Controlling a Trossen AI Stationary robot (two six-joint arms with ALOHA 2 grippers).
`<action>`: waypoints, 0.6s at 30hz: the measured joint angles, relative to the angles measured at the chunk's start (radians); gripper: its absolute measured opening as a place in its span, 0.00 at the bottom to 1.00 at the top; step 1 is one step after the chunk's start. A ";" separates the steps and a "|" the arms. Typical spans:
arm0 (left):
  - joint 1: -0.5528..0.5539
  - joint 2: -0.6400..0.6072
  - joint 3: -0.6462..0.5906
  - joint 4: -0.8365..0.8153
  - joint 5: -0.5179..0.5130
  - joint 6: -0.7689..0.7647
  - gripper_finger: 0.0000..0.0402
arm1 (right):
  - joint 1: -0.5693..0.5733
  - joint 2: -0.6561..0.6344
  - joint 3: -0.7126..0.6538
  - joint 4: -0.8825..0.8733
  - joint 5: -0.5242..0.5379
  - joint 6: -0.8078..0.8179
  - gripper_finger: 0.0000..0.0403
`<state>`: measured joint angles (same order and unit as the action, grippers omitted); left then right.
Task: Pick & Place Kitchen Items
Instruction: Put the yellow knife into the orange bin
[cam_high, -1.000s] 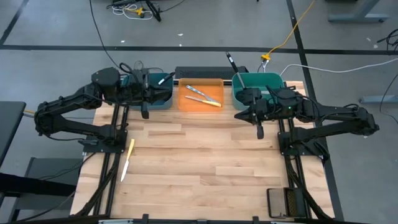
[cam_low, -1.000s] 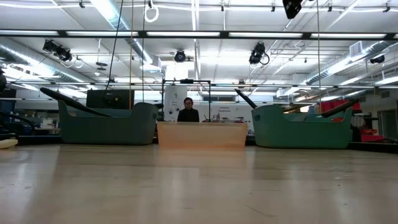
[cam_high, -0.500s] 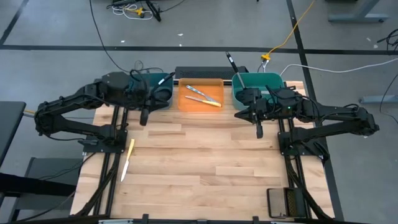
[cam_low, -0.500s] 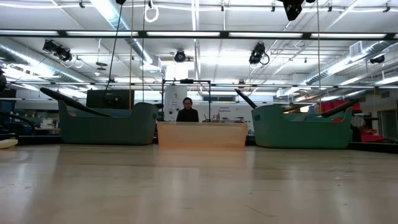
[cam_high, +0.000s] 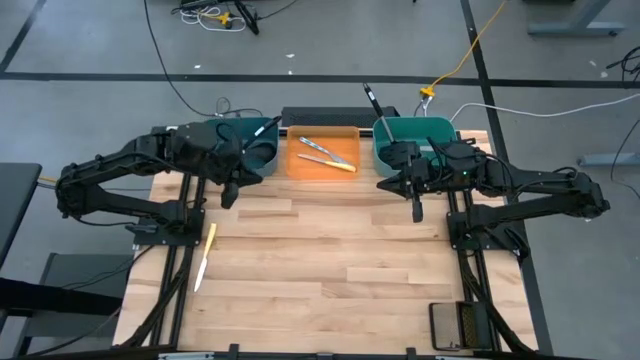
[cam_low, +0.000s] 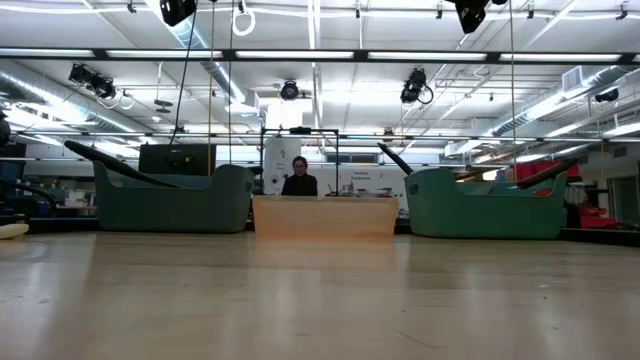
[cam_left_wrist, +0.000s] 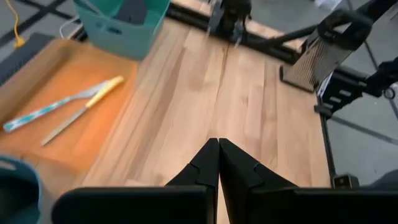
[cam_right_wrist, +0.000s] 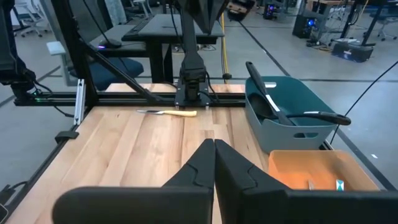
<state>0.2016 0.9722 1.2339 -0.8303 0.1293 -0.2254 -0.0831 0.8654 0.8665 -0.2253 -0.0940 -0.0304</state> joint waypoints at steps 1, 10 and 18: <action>0.000 0.000 0.000 -0.013 0.000 -0.003 0.04 | 0.000 0.000 0.000 0.000 0.000 0.000 0.02; 0.000 0.003 0.000 -0.117 0.001 -0.006 0.04 | 0.000 0.000 0.000 0.000 0.000 0.000 0.02; 0.000 0.012 -0.002 -0.227 0.032 -0.007 0.04 | 0.000 0.000 0.000 0.000 0.000 0.000 0.02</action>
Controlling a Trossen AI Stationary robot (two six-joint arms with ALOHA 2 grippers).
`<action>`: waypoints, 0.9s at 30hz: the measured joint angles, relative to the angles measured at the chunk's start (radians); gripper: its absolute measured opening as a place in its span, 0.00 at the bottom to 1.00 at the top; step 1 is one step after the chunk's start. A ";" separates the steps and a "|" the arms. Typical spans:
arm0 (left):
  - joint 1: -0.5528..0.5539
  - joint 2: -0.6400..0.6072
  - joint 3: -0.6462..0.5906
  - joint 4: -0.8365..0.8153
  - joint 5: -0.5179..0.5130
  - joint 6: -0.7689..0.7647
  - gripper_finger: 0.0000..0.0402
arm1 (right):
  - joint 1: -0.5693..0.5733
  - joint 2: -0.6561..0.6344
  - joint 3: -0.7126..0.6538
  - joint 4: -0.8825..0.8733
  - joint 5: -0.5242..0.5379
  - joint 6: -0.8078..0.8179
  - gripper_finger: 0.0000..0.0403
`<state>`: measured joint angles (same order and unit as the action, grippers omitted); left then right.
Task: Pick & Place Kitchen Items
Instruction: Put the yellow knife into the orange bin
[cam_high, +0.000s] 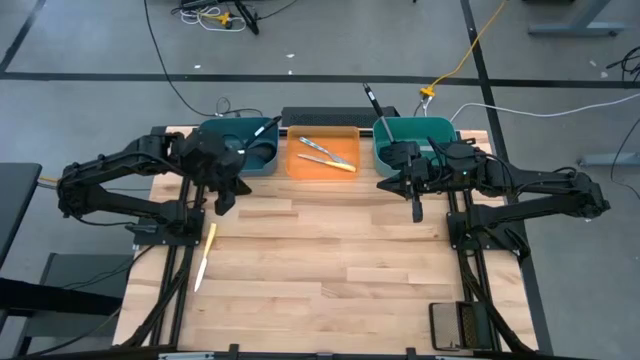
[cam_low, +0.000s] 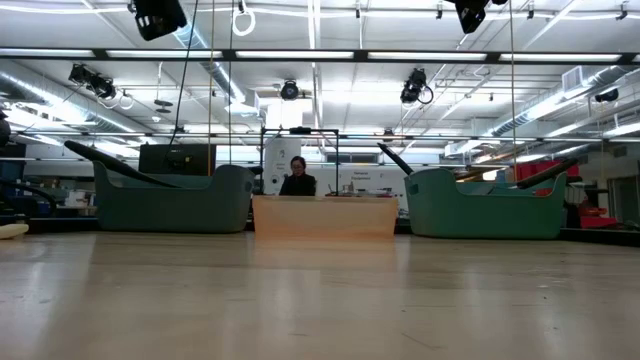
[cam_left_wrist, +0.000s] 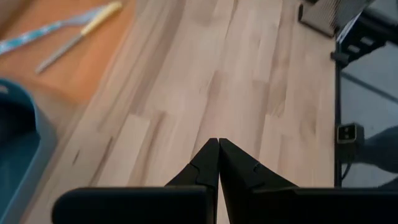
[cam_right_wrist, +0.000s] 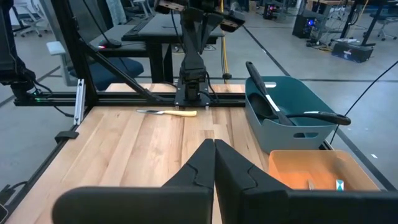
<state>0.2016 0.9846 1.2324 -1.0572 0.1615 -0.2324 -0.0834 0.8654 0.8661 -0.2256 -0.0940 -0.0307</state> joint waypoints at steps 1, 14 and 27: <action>0.000 0.000 0.000 -0.019 0.000 -0.001 0.04 | 0.000 0.000 0.000 0.000 0.000 0.000 0.02; -0.035 0.098 -0.018 -0.225 0.014 -0.023 0.04 | 0.000 0.000 -0.001 -0.001 0.012 -0.003 0.02; -0.123 0.192 -0.060 -0.272 0.003 -0.026 0.04 | 0.000 0.000 -0.001 0.001 0.033 -0.003 0.02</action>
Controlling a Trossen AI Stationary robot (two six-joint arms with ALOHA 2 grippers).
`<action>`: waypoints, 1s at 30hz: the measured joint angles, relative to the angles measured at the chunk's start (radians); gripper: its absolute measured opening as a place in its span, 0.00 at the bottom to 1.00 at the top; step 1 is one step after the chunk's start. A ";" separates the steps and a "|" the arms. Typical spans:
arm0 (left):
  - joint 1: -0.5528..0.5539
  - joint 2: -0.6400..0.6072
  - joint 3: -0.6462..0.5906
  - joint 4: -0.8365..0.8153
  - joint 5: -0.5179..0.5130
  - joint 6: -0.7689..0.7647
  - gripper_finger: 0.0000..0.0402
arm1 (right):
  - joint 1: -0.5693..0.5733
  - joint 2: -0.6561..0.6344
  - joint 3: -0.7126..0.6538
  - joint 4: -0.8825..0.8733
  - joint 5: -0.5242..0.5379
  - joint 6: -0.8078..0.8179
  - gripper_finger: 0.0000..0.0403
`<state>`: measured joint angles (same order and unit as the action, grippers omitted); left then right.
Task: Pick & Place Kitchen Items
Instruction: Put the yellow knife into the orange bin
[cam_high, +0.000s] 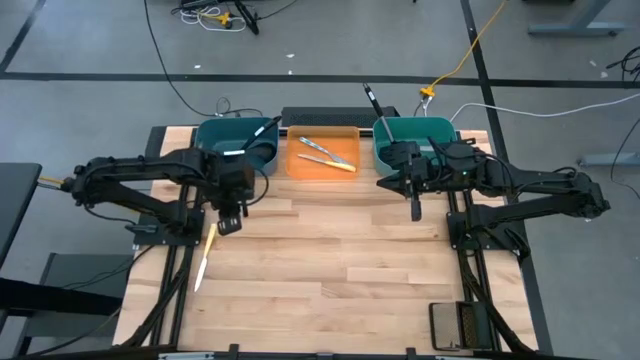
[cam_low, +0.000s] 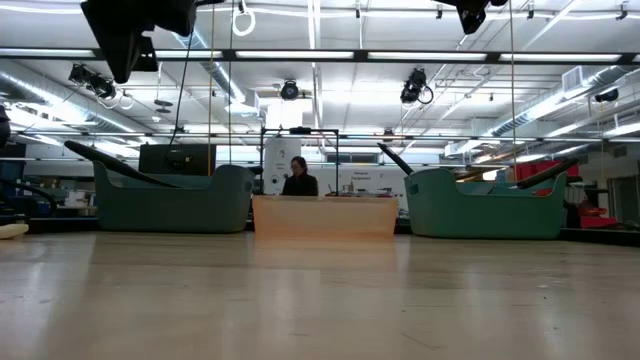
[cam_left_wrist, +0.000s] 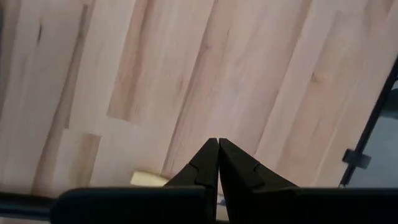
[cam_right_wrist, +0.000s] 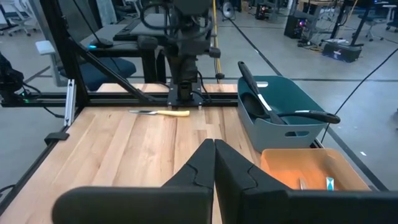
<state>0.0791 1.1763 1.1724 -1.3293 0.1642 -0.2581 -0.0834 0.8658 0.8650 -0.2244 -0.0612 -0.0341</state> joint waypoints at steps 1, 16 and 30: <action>-0.006 0.002 -0.001 -0.001 -0.007 0.000 0.04 | 0.000 0.000 0.000 0.001 0.000 0.000 0.02; -0.094 0.015 0.000 0.011 -0.076 0.007 0.01 | 0.000 0.000 0.000 -0.007 0.000 0.000 0.02; -0.236 0.015 0.000 0.041 -0.209 0.007 0.01 | 0.000 0.000 0.000 -0.008 0.000 0.000 0.02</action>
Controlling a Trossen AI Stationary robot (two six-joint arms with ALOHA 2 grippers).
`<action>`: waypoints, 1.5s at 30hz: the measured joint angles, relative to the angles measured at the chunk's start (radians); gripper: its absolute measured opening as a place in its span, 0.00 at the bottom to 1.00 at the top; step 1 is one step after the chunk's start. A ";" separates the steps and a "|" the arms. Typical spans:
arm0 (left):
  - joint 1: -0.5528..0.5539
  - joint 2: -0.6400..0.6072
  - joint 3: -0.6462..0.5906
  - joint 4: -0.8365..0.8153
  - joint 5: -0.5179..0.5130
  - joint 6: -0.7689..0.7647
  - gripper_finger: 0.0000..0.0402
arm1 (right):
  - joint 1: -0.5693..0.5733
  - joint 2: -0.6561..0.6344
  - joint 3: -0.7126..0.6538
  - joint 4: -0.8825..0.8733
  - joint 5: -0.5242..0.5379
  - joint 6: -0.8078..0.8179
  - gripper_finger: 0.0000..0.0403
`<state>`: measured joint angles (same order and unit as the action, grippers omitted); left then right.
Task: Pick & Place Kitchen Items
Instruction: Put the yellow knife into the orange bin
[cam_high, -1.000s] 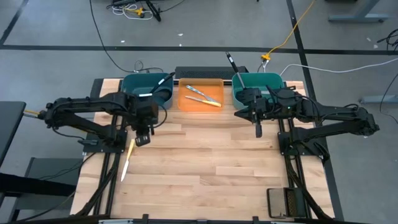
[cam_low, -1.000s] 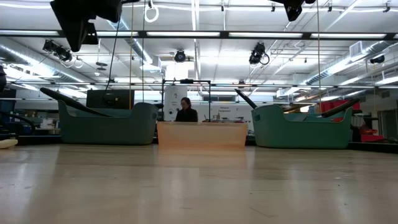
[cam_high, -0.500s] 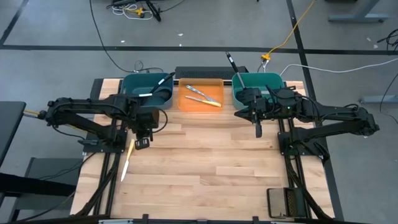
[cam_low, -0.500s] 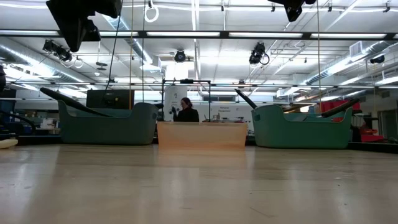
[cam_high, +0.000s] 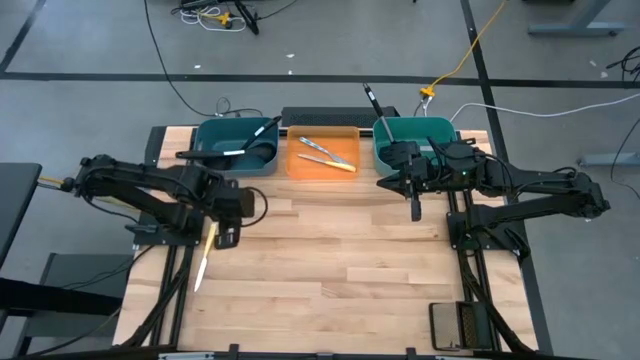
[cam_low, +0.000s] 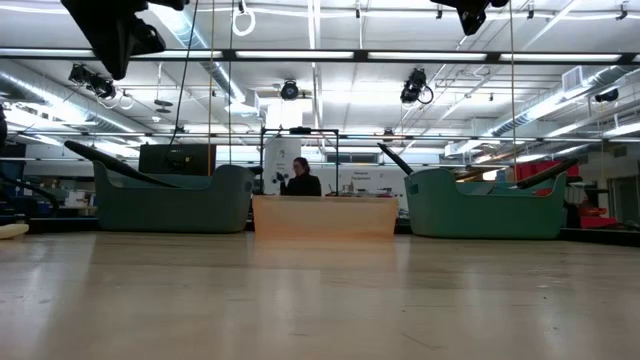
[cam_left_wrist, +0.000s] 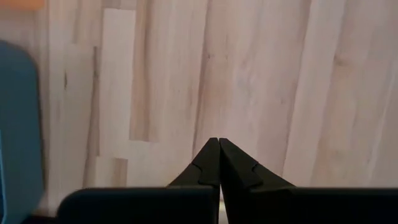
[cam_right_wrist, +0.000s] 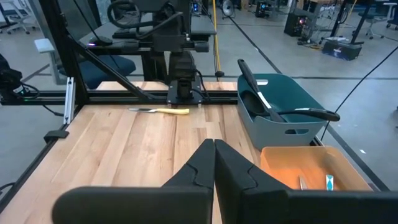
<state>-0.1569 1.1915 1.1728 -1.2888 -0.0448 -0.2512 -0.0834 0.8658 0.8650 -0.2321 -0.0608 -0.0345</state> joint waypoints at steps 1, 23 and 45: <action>-0.009 0.000 0.000 -0.001 0.000 -0.005 0.01 | 0.000 0.000 0.000 0.000 0.000 0.000 0.02; -0.081 0.006 -0.252 0.027 0.190 -0.135 0.00 | 0.000 0.000 0.000 -0.001 0.000 0.000 0.02; -0.081 0.006 -0.480 0.032 0.251 -0.203 0.00 | 0.000 0.000 0.000 -0.001 0.001 0.000 0.02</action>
<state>-0.2379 1.1973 0.6926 -1.2571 0.2064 -0.4542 -0.0832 0.8661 0.8650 -0.2327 -0.0601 -0.0349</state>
